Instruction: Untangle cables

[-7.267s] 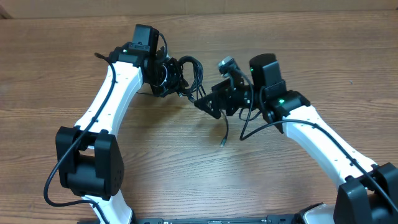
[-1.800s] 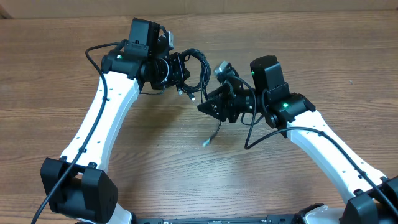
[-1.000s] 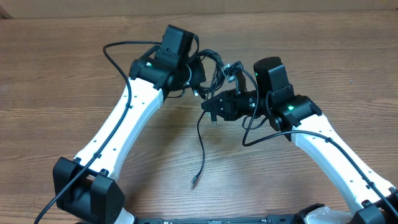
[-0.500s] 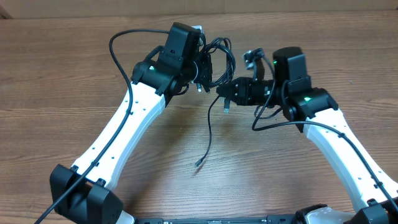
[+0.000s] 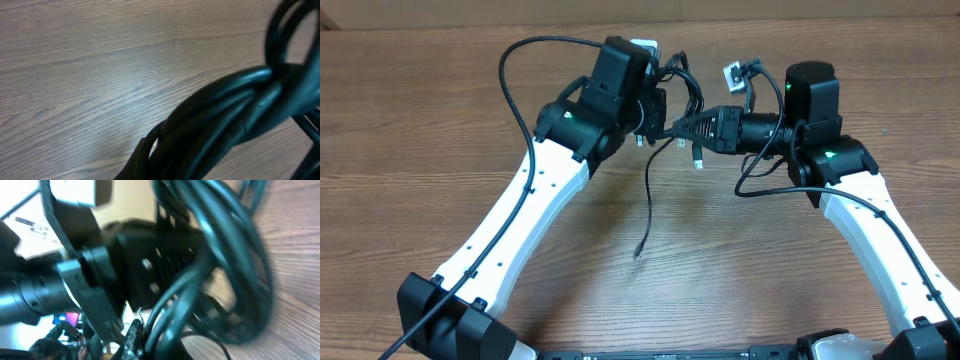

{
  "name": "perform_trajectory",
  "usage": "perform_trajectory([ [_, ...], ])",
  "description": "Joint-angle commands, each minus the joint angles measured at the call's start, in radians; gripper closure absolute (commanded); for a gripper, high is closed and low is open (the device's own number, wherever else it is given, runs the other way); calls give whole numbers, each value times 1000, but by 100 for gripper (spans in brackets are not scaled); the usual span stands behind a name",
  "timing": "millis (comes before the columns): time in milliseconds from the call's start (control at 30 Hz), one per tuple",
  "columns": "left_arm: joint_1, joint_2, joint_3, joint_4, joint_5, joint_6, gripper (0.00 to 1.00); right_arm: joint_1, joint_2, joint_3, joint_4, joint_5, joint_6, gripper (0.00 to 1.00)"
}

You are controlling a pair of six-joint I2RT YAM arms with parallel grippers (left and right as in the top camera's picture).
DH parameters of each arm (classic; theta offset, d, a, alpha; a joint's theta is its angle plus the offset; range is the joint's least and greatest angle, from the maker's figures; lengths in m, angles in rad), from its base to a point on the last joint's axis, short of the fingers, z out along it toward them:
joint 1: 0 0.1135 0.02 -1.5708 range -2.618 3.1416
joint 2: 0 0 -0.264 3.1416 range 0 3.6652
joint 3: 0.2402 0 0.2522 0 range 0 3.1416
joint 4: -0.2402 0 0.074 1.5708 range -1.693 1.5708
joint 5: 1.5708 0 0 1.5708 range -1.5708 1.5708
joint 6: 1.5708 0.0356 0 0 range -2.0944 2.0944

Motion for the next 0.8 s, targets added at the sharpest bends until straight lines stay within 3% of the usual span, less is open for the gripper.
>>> perform_trajectory([
  [0, -39, -24, 8, -10, 10, 66, 95, -16, -21, 42, 42, 52, 98, 96],
  [200, -44, -24, 8, 13, 78, 72, 96, -15, -17, 42, -13, 351, 29, 96],
  [267, -44, -24, 8, 15, 145, 127, 96, -14, -16, 42, -10, 408, -16, 96],
  [433, -44, -24, 8, 1, 391, 347, 96, 1, -15, 42, 22, 422, -44, 96],
  [767, -48, -24, 7, -90, 629, 517, 96, 52, 32, 42, 118, 542, 35, 96],
])
